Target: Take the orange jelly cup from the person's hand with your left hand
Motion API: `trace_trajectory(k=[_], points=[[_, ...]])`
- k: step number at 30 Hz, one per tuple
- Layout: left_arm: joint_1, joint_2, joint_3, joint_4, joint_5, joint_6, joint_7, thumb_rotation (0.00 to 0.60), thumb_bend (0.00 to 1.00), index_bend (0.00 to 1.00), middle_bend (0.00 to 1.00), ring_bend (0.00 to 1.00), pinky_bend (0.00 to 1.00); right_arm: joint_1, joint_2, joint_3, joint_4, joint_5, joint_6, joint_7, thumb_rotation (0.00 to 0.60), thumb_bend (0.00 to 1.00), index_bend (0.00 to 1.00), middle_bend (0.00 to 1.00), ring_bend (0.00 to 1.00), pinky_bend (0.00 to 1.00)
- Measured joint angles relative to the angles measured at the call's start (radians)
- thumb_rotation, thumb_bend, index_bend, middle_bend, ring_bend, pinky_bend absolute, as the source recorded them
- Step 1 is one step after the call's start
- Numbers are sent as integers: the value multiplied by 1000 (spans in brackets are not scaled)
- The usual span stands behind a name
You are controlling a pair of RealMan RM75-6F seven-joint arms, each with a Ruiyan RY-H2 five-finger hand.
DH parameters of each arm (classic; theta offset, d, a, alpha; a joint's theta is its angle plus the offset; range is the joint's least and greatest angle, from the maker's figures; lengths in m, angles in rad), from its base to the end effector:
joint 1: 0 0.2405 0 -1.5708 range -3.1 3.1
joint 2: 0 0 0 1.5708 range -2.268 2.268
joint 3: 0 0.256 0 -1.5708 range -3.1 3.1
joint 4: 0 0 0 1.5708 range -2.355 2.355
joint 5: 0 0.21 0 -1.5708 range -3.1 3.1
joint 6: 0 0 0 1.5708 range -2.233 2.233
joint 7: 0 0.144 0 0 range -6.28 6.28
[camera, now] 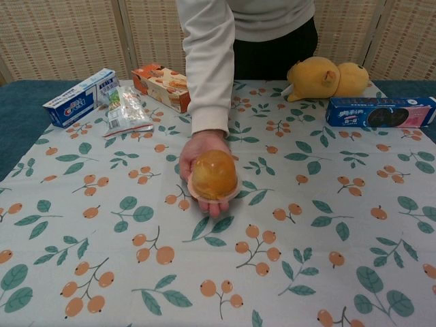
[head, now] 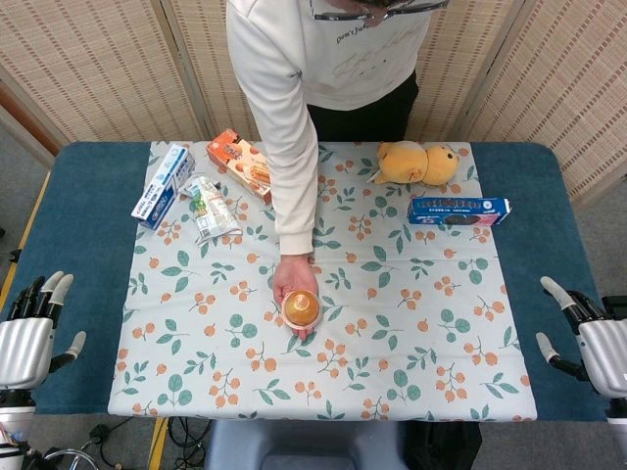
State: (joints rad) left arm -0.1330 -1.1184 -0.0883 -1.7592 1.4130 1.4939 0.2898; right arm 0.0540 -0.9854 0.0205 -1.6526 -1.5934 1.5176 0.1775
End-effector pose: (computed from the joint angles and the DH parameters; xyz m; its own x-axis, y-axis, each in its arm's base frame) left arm -0.2799 0.1996 0.1569 0.5129 -0.0384 0.8576 0.8585 0.0238 -0.5123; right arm -0.3055 -0.1649 0.1922 0.3228 -0.0191 0.9463 -0.9446 -0.0692 0.3208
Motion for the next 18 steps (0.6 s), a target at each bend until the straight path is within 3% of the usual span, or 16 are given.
trace_trajectory(k=[18], points=[[-1,5,7,-3,28,0,-15,600,309,36,0,11,116,-6,-2,-9,-1,-21,9,1,600,383,97,230,195,411]])
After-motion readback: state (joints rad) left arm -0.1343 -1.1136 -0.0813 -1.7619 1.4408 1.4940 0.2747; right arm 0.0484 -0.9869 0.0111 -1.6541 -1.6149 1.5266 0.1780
